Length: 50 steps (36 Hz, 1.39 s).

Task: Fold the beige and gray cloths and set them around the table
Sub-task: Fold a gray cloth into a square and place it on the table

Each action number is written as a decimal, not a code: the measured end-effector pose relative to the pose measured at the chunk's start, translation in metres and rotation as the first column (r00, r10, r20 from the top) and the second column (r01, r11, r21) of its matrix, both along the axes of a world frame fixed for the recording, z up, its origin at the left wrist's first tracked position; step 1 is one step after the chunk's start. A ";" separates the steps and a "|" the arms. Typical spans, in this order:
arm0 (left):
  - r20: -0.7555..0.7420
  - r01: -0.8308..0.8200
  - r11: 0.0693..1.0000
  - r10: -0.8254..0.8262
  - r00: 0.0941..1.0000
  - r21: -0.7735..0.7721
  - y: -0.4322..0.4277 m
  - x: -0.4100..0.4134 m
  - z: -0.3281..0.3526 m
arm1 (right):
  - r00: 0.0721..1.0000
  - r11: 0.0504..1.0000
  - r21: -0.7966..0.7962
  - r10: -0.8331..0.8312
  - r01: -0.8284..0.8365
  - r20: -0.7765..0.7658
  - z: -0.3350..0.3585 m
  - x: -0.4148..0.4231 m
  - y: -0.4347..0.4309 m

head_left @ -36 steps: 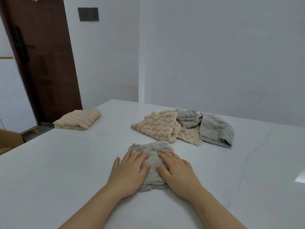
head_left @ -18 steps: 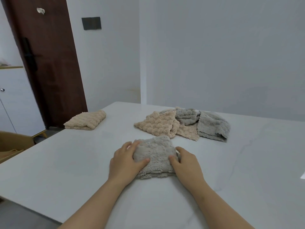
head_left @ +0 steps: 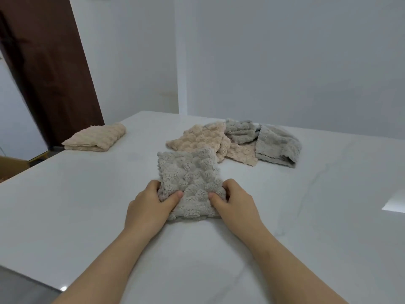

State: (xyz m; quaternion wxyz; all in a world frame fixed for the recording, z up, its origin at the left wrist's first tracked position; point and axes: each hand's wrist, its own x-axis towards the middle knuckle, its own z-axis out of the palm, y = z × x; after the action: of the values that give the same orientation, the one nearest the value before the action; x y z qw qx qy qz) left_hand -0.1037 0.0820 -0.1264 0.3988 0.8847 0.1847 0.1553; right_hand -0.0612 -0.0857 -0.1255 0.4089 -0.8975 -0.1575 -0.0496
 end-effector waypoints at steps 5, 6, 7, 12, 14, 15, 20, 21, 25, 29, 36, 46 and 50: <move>0.061 -0.034 0.992 0.042 0.997 -0.120 -0.003 0.005 -0.005 | 0.998 0.999 0.047 0.002 0.000 -0.061 0.000 0.003 0.007; 0.060 -0.046 0.991 0.054 0.997 -0.124 -0.003 0.006 -0.007 | 0.997 0.999 0.053 -0.001 0.005 -0.077 0.000 0.005 0.007; 0.051 -0.057 0.991 0.064 0.997 -0.124 -0.003 0.007 -0.008 | 0.996 0.998 0.058 -0.005 0.011 -0.094 -0.001 0.006 0.007; -0.039 0.002 0.977 -0.010 0.999 -0.215 -0.003 0.010 -0.003 | 0.982 0.995 0.082 -0.041 0.057 -0.184 -0.007 0.006 0.008; -0.075 0.047 0.940 -0.077 0.994 -0.338 0.003 0.014 0.002 | 0.961 0.991 0.108 -0.044 0.076 -0.273 -0.003 0.006 0.008; -0.091 0.067 0.923 -0.109 0.990 -0.380 0.005 0.016 0.006 | 0.943 0.988 0.129 -0.039 0.086 -0.330 0.001 0.006 0.008; -0.187 0.151 0.894 -0.249 0.950 -0.421 0.004 0.021 0.032 | 0.826 0.952 0.251 -0.006 0.178 -0.563 0.027 0.001 -0.004; -0.206 0.167 0.890 -0.274 0.939 -0.424 0.003 0.021 0.036 | 0.809 0.950 0.241 -0.018 0.197 -0.588 0.032 0.000 -0.007; -0.223 0.232 0.872 -0.352 0.909 -0.431 -0.011 0.026 0.056 | 0.746 0.920 0.245 -0.071 0.305 -0.662 0.049 -0.003 -0.024; -0.223 0.293 0.839 -0.428 0.876 -0.458 -0.032 0.039 0.072 | 0.730 0.876 0.289 -0.099 0.386 -0.676 0.063 -0.004 -0.050; -0.209 0.400 0.780 -0.545 0.812 -0.481 -0.099 0.067 0.084 | 0.743 0.816 0.356 -0.129 0.456 -0.657 0.074 0.005 -0.119; -0.191 0.415 0.761 -0.563 0.804 -0.498 -0.274 0.102 0.078 | 0.765 0.808 0.328 -0.218 0.490 -0.606 0.066 0.035 -0.289; -0.189 0.356 0.770 -0.516 0.836 -0.529 -0.351 0.107 0.076 | 0.761 0.806 0.324 -0.223 0.495 -0.609 0.068 0.040 -0.363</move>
State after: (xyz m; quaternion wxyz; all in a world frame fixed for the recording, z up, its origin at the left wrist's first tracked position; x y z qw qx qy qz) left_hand 0.0036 -0.2692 -0.0501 0.5915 0.7913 0.0661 -0.1399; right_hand -0.0212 -0.4488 -0.0572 0.6213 -0.7612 0.1625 0.0906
